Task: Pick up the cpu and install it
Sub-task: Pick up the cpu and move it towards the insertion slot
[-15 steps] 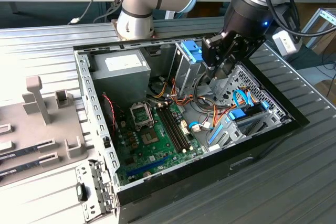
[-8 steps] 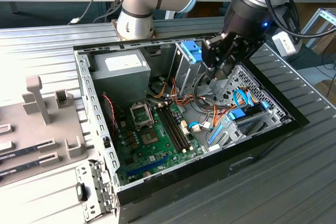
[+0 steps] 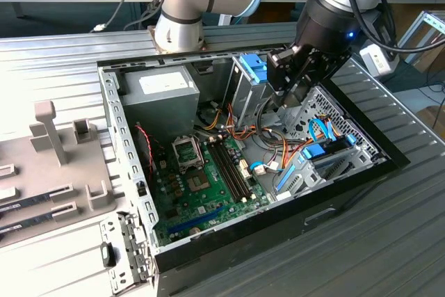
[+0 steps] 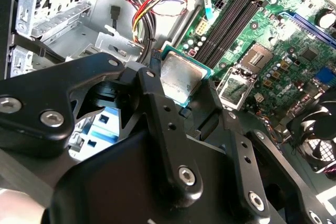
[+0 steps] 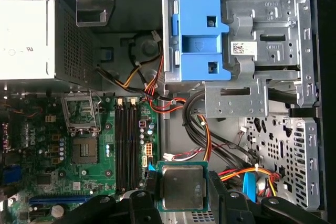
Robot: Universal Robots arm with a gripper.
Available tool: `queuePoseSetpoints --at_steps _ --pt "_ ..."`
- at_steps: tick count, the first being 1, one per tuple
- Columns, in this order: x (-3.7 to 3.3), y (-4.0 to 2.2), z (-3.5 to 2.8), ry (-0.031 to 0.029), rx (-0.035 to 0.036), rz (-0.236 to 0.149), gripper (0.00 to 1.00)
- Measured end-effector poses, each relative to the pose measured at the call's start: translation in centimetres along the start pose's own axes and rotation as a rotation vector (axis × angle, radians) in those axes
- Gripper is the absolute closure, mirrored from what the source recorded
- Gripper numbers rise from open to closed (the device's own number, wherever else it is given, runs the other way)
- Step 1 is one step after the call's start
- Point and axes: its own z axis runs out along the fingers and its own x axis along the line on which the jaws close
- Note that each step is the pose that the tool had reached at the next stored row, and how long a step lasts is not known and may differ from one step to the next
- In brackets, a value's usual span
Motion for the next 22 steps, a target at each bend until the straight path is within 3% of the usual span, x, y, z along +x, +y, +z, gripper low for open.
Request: queuePoseSetpoints --at_steps 22 --pt "0.02 -0.44 0.63 0.0 0.0 0.0 0.53"
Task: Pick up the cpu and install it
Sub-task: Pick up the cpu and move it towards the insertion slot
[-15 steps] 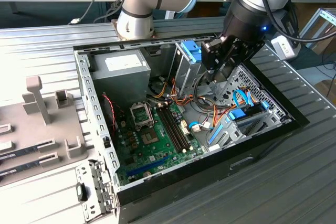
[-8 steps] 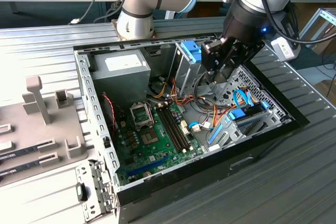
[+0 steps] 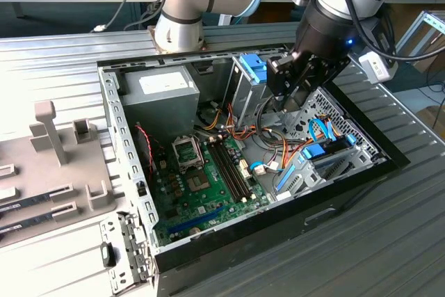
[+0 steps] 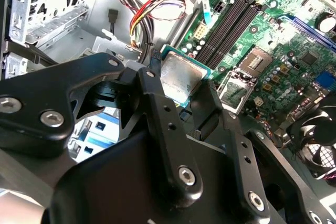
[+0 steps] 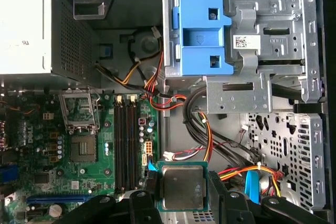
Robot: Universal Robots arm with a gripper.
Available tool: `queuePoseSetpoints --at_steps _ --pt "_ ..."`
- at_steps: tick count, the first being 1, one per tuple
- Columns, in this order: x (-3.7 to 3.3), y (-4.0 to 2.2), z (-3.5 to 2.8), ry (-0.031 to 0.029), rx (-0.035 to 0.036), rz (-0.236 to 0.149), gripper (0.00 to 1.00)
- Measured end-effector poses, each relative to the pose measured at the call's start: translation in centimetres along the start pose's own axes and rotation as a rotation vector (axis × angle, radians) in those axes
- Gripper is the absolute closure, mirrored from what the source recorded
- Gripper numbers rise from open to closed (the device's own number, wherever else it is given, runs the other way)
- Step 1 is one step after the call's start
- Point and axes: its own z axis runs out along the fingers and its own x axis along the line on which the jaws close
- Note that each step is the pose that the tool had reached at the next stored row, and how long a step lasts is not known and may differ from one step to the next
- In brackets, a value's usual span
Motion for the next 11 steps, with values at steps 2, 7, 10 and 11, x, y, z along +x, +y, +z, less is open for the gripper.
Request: queuePoseSetpoints --at_steps 2,7,10,11 --pt "0.0 -0.02 0.04 0.0 0.0 0.0 0.53" --pt "0.04 -0.05 0.23 0.0 0.0 0.0 0.53" --pt "0.08 -0.05 0.32 0.0 0.0 0.0 0.53" --pt "0.08 -0.05 0.37 0.0 -0.0001 0.0 0.53"
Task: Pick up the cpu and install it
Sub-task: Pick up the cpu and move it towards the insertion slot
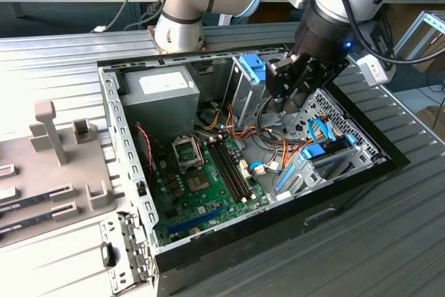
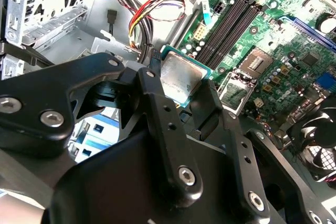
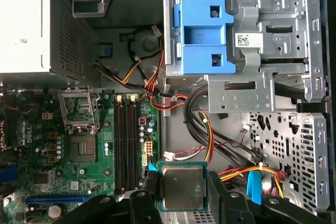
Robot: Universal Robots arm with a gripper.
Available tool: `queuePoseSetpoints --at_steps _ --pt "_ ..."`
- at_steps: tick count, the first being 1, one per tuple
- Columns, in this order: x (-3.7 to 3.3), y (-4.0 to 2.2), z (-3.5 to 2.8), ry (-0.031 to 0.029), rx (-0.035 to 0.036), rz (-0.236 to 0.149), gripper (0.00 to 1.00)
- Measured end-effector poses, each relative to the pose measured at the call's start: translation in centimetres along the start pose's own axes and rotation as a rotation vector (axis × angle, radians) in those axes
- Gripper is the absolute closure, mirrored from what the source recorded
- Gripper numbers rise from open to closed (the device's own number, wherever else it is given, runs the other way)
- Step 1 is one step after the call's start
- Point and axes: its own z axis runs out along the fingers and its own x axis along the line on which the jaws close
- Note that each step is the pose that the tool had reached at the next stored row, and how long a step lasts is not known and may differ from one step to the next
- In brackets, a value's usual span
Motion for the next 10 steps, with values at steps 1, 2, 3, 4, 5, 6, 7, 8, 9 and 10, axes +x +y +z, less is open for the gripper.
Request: queuePoseSetpoints --at_steps 1,2,3,4,5,6,7,8,9,10 --pt "0.0 0.0 0.04 0.0 0.0 0.0 0.53" --pt "0.01 0.0 0.06 0.0 0.0 0.0 0.53" --pt "0.01 -0.01 0.09 0.0 0.0001 0.0 0.53" --pt "0.02 -0.01 0.1 0.0 0.0001 0.0 0.53" --pt "0.02 -0.01 0.14 0.0 0.0001 0.0 0.53" --pt "0.02 -0.01 0.15 0.0 0.0001 0.0 0.53" --pt "0.02 -0.01 0.17 0.0 0.0001 0.0 0.53" --pt "0.03 -0.01 0.19 0.0 0.0001 0.0 0.53" --pt "0.03 -0.01 0.21 0.0 0.0001 0.0 0.53" --pt "0.03 -0.01 0.23 0.0 0.0 0.0 0.53"
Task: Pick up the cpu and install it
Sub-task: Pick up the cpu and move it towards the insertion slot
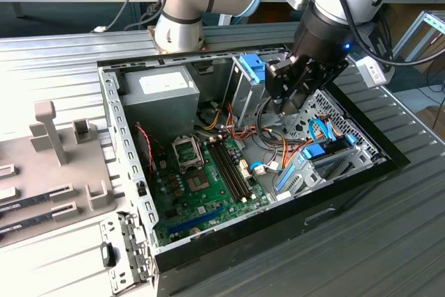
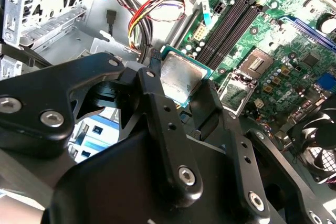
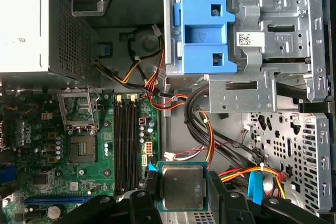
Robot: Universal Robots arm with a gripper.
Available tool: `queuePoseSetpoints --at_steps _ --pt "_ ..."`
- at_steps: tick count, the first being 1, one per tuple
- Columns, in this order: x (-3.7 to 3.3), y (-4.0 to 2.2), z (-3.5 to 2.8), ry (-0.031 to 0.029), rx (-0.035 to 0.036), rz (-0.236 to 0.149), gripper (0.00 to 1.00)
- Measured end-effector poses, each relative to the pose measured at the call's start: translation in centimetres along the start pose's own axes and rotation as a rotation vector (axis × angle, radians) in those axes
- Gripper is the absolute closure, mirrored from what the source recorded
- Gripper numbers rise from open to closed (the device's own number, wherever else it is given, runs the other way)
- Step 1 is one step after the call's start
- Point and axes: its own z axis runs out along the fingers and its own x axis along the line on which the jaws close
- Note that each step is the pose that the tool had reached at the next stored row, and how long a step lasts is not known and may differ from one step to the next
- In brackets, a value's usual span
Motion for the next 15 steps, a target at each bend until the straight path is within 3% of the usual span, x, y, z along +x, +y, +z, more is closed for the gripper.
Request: queuePoseSetpoints --at_steps 15 --pt "0.03 -0.01 0.24 0.0 0.0001 0.0 0.53"
